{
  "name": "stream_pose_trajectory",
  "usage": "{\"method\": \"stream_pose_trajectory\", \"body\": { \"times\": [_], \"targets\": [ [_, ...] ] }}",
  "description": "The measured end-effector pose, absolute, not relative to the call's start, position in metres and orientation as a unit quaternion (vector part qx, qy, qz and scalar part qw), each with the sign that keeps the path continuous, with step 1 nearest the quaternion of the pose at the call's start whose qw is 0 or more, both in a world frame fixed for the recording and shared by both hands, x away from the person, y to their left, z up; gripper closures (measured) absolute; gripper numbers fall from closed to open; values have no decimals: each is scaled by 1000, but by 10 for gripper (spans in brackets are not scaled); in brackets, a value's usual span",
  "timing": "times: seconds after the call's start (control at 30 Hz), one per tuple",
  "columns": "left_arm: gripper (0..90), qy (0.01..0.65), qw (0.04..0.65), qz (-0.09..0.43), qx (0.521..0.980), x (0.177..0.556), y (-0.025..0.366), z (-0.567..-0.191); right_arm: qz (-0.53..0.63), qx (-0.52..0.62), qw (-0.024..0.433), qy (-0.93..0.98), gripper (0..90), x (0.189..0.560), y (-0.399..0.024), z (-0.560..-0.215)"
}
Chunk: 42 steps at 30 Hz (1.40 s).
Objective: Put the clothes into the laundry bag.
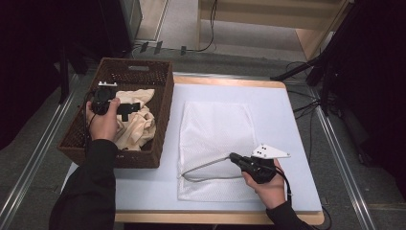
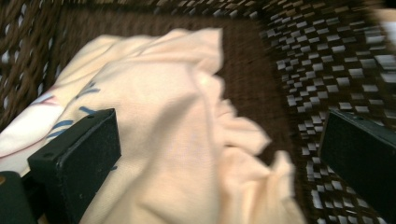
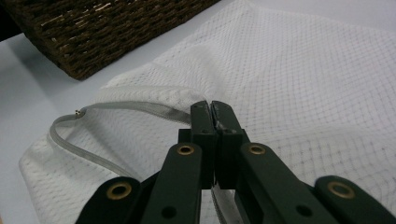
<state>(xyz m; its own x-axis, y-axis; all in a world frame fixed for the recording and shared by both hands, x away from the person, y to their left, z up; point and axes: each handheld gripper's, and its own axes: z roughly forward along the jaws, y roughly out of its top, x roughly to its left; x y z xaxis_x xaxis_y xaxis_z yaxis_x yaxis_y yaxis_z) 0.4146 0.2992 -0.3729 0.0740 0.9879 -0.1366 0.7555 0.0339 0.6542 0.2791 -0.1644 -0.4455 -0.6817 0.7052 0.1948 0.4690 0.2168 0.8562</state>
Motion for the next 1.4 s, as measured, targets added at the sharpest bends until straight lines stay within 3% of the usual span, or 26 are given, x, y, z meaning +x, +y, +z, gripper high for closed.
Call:
{"method": "stream_pose_trajectory", "body": {
  "times": [0.1,0.27,0.5,0.57,0.6,0.63,0.7,0.77,0.83,0.87,0.9,0.93,0.97,1.0,1.03,1.07,1.13,1.23,1.4],
  "targets": [
    [0,669,253,179,675,425,306,-386,495,380,119,772,894,278,-164,-446],
    [0,716,162,102,671,439,312,-412,491,379,119,775,894,278,-163,-448],
    [11,697,96,68,708,443,301,-428,487,376,120,779,894,276,-159,-451],
    [145,692,109,67,710,442,300,-423,486,376,118,780,894,276,-159,-451],
    [471,687,122,66,713,441,300,-420,486,376,119,780,894,277,-160,-451],
    [598,687,145,52,710,440,301,-418,487,377,119,779,894,277,-160,-451],
    [641,672,179,20,718,440,297,-417,486,379,118,779,894,277,-161,-451],
    [653,631,250,-48,733,439,290,-417,488,379,117,778,894,277,-161,-450],
    [614,593,285,-68,750,439,280,-413,489,377,119,777,894,278,-161,-450],
    [480,590,288,-47,753,439,276,-409,489,378,118,777,893,278,-161,-450],
    [409,590,288,-47,753,439,276,-409,489,378,118,777,893,278,-161,-450],
    [409,595,292,-34,748,440,277,-406,489,378,118,778,893,278,-161,-450],
    [328,597,296,-24,745,440,279,-404,488,379,118,777,893,278,-161,-450],
    [192,605,298,12,738,439,282,-400,487,379,116,778,893,279,-162,-451],
    [142,605,298,12,738,439,282,-400,487,379,116,778,893,279,-162,-451],
    [142,605,297,32,738,439,284,-398,487,380,115,778,893,279,-161,-452],
    [48,619,289,72,726,439,286,-394,486,379,115,779,893,279,-161,-452],
    [0,663,226,115,705,442,290,-399,487,379,115,779,893,278,-161,-453],
    [0,721,138,95,673,445,300,-416,484,379,114,780,893,278,-162,-453]
  ]
}}
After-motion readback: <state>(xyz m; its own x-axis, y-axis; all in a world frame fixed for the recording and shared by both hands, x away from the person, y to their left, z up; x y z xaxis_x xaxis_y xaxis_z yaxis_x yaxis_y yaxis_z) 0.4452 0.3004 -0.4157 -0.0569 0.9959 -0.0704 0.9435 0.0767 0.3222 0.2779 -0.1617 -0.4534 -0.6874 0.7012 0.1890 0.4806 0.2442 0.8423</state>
